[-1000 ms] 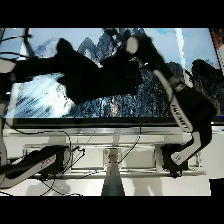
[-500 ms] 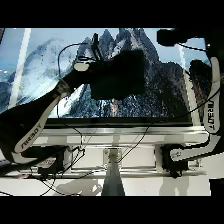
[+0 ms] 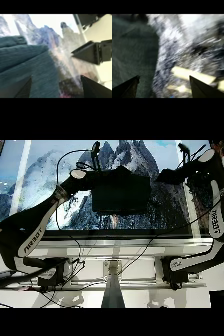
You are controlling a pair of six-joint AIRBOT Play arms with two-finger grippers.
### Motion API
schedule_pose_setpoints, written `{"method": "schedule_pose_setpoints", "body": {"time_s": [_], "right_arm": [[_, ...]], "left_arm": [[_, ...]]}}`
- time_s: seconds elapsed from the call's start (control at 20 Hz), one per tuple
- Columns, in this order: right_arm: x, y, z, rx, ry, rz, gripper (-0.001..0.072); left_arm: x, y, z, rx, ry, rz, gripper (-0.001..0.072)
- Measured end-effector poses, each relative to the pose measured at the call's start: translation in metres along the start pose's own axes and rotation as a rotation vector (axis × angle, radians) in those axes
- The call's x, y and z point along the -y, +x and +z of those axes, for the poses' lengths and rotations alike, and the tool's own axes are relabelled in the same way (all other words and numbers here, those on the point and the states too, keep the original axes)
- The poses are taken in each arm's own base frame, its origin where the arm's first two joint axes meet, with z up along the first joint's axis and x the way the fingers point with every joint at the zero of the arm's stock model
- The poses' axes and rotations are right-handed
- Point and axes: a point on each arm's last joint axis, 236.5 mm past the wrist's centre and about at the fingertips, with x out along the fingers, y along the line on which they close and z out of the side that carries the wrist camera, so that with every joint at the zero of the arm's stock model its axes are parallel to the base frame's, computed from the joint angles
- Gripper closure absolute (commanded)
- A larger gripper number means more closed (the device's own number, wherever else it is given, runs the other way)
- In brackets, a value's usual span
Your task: Fold the clothes and pants, and hang the long-sleeved shirts on hangers.
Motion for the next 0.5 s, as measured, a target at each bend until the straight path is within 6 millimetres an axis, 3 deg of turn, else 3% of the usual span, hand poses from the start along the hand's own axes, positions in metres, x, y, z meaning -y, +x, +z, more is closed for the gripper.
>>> {"method": "schedule_pose_setpoints", "body": {"time_s": [0.2, 0.5], "right_arm": [[-0.022, 0.048, -0.02, -0.066, 0.005, 0.069, -0.0002], [-0.052, 0.102, 0.002, 0.01, 0.051, 0.027, 0.0018]], "left_arm": [[-0.01, -0.015, 0.003, -0.039, 0.018, -0.015, 0.001], [-0.013, -0.021, 0.001, -0.062, 0.024, -0.027, 0.001]]}}
